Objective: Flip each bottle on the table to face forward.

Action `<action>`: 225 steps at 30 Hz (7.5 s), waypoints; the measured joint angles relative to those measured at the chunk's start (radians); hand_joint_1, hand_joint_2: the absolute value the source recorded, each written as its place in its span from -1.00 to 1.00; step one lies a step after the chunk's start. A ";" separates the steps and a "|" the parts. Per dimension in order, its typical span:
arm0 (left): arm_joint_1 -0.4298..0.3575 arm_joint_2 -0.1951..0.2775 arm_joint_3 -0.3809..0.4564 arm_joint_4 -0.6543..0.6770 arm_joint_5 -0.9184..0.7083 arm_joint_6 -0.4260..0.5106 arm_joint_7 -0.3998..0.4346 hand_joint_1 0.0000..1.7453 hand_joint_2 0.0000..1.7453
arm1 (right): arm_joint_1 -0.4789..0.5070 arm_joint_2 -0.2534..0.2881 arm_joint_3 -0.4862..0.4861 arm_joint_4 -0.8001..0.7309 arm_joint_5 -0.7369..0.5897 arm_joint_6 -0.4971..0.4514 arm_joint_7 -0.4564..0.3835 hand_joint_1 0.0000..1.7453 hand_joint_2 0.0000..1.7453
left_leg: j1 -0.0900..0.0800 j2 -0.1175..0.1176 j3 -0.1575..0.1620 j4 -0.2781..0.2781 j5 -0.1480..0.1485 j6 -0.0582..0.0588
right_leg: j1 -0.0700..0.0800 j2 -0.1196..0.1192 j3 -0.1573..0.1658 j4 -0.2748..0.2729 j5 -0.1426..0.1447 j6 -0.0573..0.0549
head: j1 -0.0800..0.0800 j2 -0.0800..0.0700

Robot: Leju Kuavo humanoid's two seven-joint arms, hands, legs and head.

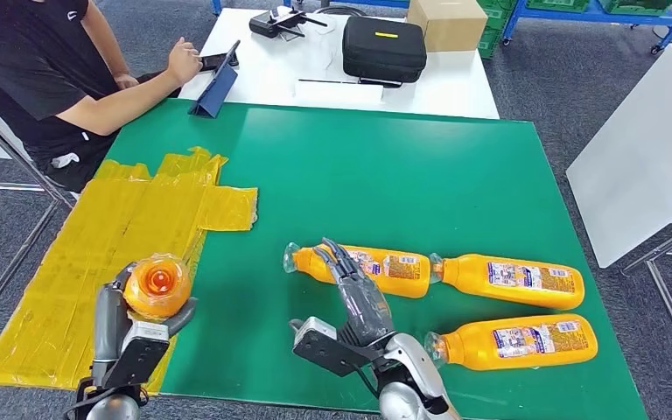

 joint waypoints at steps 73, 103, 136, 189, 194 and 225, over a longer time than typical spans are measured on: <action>-0.084 0.205 -0.083 0.193 0.558 -0.648 -0.197 -1.00 -1.00 | -0.439 -0.067 -0.088 0.731 0.195 0.155 0.155 1.00 1.00 | -0.006 0.000 0.027 -0.015 0.006 -0.007 | -0.006 -0.003 0.016 0.000 0.000 -0.006 | 0.000 0.000; 0.029 -0.010 0.014 0.042 0.905 -0.928 -0.037 -1.00 1.00 | -0.150 0.084 -0.197 0.244 -0.098 -0.023 -0.098 1.00 1.00 | -0.002 0.001 0.012 -0.015 0.008 -0.012 | -0.002 0.001 0.012 0.001 0.003 -0.009 | 0.000 0.000; 0.037 -0.048 -0.097 0.032 0.959 -0.886 -0.047 -1.00 1.00 | -0.147 0.182 0.199 0.411 -0.018 0.018 -0.079 1.00 1.00 | -0.002 0.000 0.008 -0.015 0.007 -0.013 | -0.002 0.000 -0.002 0.000 0.002 -0.010 | 0.000 0.000; 0.151 0.005 0.042 -0.280 -0.395 0.167 0.061 1.00 1.00 | 0.044 -0.103 -0.058 -0.263 -0.027 -0.035 -0.028 -1.00 -1.00 | -0.002 0.000 0.007 -0.015 0.006 -0.012 | -0.002 0.000 -0.003 0.000 0.002 -0.010 | 0.000 0.000; 0.151 0.046 -0.024 -0.177 -0.500 0.226 0.138 1.00 1.00 | 0.055 -0.142 -0.065 -0.270 -0.027 -0.034 -0.028 -1.00 -0.50 | -0.002 0.000 0.007 -0.015 0.006 -0.012 | -0.002 0.000 -0.003 0.000 0.002 -0.010 | 0.000 0.000; -0.035 0.128 -0.162 0.457 -0.606 0.308 0.215 -1.00 0.00 | 0.106 -0.287 -0.100 -0.261 -0.069 0.001 -0.039 -1.00 1.00 | -0.002 -0.003 0.014 -0.016 0.006 -0.012 | -0.002 -0.003 0.005 0.000 0.002 -0.010 | 0.000 0.000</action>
